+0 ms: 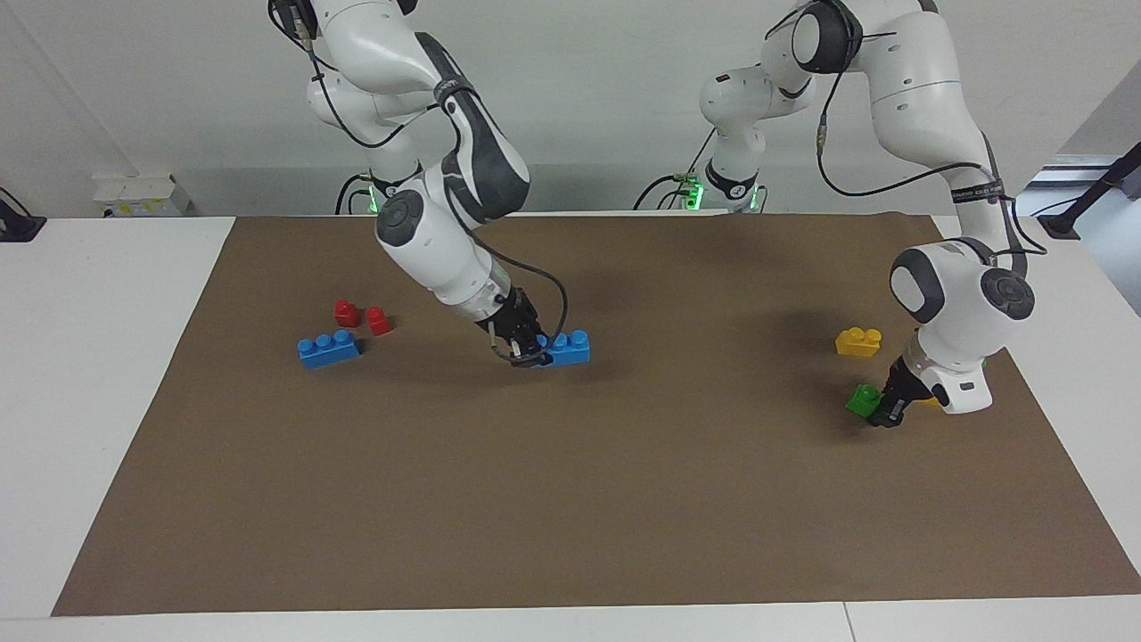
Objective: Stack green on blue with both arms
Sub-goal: 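Carry the blue brick toward the table center with the right gripper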
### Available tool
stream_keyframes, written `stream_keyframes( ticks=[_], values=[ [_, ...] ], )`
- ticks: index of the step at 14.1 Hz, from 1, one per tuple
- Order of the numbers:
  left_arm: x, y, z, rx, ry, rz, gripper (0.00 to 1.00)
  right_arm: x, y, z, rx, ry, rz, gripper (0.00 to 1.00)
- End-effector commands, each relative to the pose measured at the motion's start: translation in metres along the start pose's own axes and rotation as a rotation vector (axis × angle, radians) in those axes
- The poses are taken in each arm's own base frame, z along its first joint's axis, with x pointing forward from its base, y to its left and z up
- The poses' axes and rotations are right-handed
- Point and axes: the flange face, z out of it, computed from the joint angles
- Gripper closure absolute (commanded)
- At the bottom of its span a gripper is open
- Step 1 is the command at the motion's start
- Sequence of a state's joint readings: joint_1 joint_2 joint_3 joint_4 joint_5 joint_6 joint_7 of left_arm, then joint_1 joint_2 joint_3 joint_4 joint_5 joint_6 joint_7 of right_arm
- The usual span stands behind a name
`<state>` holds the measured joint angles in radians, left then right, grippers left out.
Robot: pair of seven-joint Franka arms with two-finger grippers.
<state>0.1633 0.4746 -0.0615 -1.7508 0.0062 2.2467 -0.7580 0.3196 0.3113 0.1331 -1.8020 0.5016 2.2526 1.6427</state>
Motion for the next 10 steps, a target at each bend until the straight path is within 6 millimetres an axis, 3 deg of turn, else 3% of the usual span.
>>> stream_keyframes(
  ticks=[1, 5, 8, 10],
  values=[
    [-0.003, 0.011, -0.032, 0.008, -0.025, -0.052, 1.0, -0.012, 0.013, 0.025, 0.021, -0.007, 0.034, 1.0],
    [-0.05, 0.036, -0.106, -0.009, -0.005, -0.214, 1.0, -0.031, 0.032, 0.068, 0.045, -0.042, 0.088, 1.0],
    [-0.108, 0.059, -0.146, 0.019, -0.016, -0.36, 1.0, -0.035, 0.039, 0.08, 0.064, -0.035, 0.134, 1.0],
    [-0.148, 0.077, -0.162, 0.014, -0.011, -0.478, 1.0, -0.029, 0.042, 0.09, 0.072, -0.026, 0.139, 1.0]
  ],
)
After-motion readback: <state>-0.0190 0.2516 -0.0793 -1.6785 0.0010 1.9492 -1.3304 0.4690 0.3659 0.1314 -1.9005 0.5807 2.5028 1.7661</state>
